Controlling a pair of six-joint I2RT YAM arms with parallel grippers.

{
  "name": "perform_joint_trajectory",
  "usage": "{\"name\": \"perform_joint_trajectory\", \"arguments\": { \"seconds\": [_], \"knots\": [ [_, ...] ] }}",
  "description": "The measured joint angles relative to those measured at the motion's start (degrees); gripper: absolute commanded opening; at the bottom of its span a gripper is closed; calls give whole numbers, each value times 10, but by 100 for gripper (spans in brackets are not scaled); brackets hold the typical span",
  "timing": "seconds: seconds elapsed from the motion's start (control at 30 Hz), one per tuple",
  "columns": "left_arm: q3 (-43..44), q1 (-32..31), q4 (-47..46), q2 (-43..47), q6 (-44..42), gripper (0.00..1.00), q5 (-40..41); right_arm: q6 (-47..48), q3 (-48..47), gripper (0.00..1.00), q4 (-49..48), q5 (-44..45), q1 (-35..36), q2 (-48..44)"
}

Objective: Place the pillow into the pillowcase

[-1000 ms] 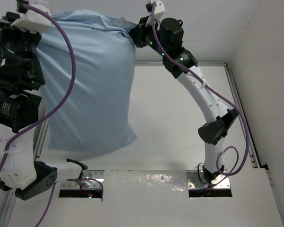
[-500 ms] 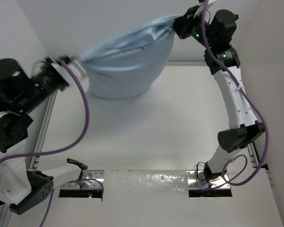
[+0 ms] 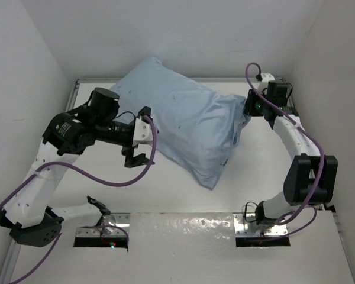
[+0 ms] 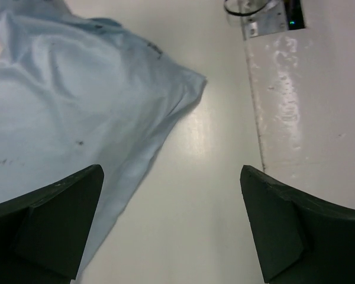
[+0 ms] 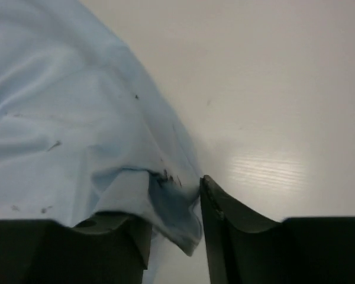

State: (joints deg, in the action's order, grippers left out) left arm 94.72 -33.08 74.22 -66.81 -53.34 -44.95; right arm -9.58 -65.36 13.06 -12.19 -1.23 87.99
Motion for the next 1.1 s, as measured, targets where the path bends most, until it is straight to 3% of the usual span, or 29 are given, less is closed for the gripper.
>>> {"name": "perform_joint_trajectory", "arguments": {
  "seconds": [0.07, 0.23, 0.37, 0.5, 0.63, 0.73, 0.8, 0.9, 1.03, 1.1],
  "knots": [
    [-3, 0, -48, 6, 43, 100, 41, 8, -9, 57, 0, 22, -14, -7],
    [-86, 16, -232, -13, 156, 100, 249, 19, -125, 72, 55, 72, -7, 30],
    [-73, 158, -309, -124, 227, 98, 322, -3, -217, 75, 114, 169, -9, 67],
    [-8, 324, -375, -331, 283, 98, 325, -42, -265, 77, 164, 196, -32, 70],
    [-6, 417, -395, -443, 302, 98, 330, -71, -266, 68, 184, 197, -44, 37],
    [-8, 431, -410, -469, 304, 99, 330, -92, -252, 71, 179, 210, -54, -5],
    [-10, 432, -429, -470, 308, 99, 320, -110, -194, 78, 142, 215, -80, -61],
    [-10, 433, -460, -470, 308, 100, 302, -125, -125, 79, 132, 219, -130, -132],
    [-10, 438, -482, -470, 295, 100, 282, -123, -191, 71, 181, 179, -157, -86],
    [-10, 441, -495, -470, 287, 100, 272, -131, -157, 71, 144, 138, -155, -75]
  ]
}}
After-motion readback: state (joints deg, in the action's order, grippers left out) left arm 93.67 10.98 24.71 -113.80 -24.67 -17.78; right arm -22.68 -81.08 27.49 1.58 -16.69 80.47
